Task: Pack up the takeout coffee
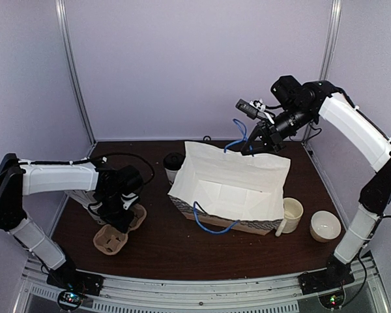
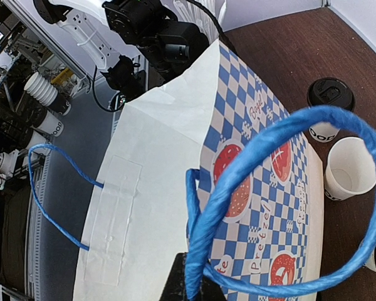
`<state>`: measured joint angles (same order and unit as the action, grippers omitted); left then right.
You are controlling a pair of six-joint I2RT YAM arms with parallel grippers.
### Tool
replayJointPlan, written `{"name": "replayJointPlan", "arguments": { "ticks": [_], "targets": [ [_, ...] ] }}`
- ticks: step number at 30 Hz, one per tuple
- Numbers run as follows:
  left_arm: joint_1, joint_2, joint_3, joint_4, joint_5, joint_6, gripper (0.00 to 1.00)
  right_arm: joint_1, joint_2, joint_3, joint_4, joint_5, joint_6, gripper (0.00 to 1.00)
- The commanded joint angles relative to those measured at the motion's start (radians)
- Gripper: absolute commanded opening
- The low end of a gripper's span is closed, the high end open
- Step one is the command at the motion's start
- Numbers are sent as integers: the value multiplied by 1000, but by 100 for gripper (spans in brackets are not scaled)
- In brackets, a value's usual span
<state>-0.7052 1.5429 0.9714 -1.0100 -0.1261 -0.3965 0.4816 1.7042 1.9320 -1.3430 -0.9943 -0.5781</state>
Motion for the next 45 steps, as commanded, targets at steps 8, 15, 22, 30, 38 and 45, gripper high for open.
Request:
{"name": "replayJointPlan", "arguments": {
  "ticks": [8,15,22,30,38,45],
  "targets": [
    [24,-4,-35,43,39,-18,41,1,-20,-21,3,-11,-6,0],
    [27,-18,-19,19,42,-22,33,3,-26,-28,8,-9,-5,0],
    [22,-125,73,-53,94,-18,27,5,-23,-28,12,-10,-2,0],
    [-61,-217,288,-77,226,17,27,5,-13,-19,4,1,-3,0],
    [-99,-208,767,-116,141,188,25,7,0,10,-16,-16,9,0],
    [-156,-54,1107,-55,268,384,23,54,-4,-4,-5,-48,46,0]
  ]
}}
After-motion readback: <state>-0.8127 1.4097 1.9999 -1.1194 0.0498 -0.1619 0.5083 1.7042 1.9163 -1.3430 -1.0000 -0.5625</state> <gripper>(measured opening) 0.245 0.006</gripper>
